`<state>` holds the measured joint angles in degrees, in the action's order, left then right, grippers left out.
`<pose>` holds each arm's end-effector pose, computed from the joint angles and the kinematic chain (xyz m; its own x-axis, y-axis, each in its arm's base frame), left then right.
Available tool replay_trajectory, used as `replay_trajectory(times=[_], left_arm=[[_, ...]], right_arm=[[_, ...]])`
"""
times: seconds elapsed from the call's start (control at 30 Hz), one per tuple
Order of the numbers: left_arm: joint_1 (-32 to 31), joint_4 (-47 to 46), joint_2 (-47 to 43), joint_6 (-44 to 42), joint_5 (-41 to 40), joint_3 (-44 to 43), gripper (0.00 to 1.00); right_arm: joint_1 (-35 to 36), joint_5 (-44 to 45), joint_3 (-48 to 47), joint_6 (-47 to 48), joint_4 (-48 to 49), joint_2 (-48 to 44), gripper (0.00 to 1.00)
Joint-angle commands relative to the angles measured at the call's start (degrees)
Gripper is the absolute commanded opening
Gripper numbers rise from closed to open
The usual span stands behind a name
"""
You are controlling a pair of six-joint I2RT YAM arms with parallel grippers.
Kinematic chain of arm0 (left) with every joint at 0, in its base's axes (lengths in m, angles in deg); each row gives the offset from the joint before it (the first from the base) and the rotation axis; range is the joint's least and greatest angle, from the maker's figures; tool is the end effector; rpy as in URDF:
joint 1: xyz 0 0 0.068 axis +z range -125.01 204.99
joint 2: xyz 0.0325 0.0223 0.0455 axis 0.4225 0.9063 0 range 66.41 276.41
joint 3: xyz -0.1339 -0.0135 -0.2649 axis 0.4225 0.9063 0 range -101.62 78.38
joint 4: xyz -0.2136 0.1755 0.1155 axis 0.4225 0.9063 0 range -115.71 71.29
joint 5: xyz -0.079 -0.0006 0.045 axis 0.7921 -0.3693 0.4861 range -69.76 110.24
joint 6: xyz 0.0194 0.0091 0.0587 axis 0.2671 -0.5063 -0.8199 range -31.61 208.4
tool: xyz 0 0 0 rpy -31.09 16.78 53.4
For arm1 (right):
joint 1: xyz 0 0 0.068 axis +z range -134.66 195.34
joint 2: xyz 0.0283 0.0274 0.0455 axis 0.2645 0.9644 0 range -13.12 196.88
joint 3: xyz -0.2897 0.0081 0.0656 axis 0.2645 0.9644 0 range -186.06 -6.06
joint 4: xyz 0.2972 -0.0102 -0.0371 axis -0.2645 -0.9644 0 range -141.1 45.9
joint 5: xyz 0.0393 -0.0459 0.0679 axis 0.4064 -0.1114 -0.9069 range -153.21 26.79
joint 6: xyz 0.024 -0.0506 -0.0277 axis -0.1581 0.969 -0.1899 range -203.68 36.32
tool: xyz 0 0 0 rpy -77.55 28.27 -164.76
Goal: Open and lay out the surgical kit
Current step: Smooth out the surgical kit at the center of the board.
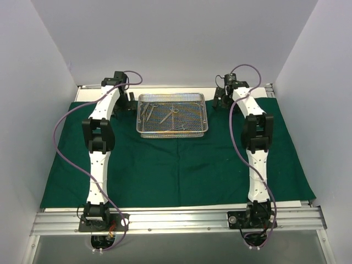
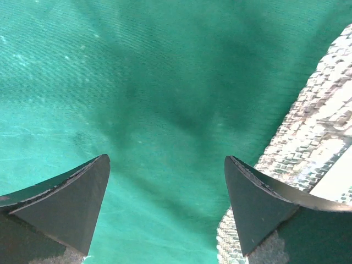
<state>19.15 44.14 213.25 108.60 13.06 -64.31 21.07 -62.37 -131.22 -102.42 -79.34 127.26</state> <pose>0.5819 -0.0536 0.1943 -0.9205 -0.2502 -0.3002 -0.2677 0.9633 0.0177 0.6083 0.0604 0.1871 -0.7557 0.2469 -0.6066 0.1607 0.9678 0.1939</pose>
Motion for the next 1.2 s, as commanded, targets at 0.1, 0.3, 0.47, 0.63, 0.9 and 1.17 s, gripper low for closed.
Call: replay_trajectory(times=[0.1,0.3,0.47,0.63,0.9,1.17], left_arm=[[1.01,0.11,1.95,2.38,-2.31,-3.91,0.94],[0.84,1.96,5.55,3.35,-1.17,-5.23,0.95],[0.57,2.49,8.45,2.56,1.29,-7.32,1.00],[0.66,1.26,10.73,2.20,3.65,-10.14,1.00],[1.63,-1.73,14.78,3.70,11.13,-13.49,0.93],[4.00,-2.26,15.84,5.28,13.86,-14.20,0.93]], right_arm=[[1.21,1.53,-2.19,0.64,-1.41,1.39,0.95],[1.91,6.01,-1.84,-0.24,-2.28,3.67,0.94],[1.73,10.14,-1.66,-2.00,-3.16,5.61,0.94],[0.95,15.24,-2.01,-4.28,-3.25,7.63,0.94],[-2.13,16.30,-6.22,-6.04,-4.48,10.53,0.94],[-2.66,12.87,-12.81,-2.98,-5.97,16.05,0.94]])
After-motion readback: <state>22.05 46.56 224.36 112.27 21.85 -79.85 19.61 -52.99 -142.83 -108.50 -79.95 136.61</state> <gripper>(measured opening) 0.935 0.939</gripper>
